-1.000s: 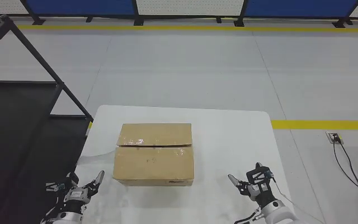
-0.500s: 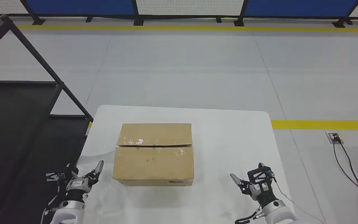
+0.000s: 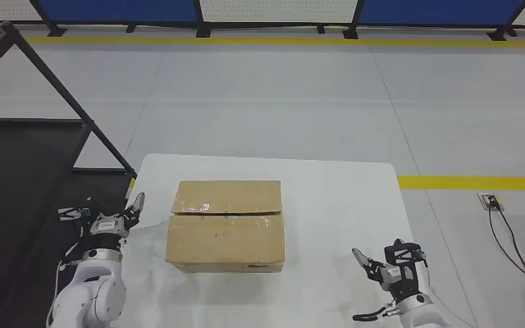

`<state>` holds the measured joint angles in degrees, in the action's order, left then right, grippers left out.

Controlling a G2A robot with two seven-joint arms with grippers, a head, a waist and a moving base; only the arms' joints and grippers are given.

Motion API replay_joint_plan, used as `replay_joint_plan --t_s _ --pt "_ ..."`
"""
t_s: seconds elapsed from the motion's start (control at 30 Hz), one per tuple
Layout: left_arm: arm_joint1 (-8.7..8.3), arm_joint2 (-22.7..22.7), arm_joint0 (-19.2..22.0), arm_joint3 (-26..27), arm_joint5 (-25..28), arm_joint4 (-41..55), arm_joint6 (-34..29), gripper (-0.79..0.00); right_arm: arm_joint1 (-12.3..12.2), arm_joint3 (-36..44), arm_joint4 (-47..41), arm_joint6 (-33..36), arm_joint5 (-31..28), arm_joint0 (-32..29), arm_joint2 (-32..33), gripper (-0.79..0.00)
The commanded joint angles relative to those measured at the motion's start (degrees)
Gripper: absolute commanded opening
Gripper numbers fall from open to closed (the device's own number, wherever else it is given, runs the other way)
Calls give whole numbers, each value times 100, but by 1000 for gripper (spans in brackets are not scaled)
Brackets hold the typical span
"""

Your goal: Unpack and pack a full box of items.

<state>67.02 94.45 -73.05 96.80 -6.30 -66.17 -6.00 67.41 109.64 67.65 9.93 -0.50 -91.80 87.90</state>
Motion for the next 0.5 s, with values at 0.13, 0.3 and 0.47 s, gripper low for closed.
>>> replay_joint_plan --t_s 0.13,0.3,0.47 --pt "0 -85 270 -249 -69 -85 -396 0 24 -12 -201 -57 313 -46 101 0" --pt "11 -61 269 -396 -104 88 -423 0 24 -12 -201 -57 313 -46 101 0" --pt "25 -296 705 -873 -81 -131 -670 0 29 -107 -300 -88 174 11 141 0"
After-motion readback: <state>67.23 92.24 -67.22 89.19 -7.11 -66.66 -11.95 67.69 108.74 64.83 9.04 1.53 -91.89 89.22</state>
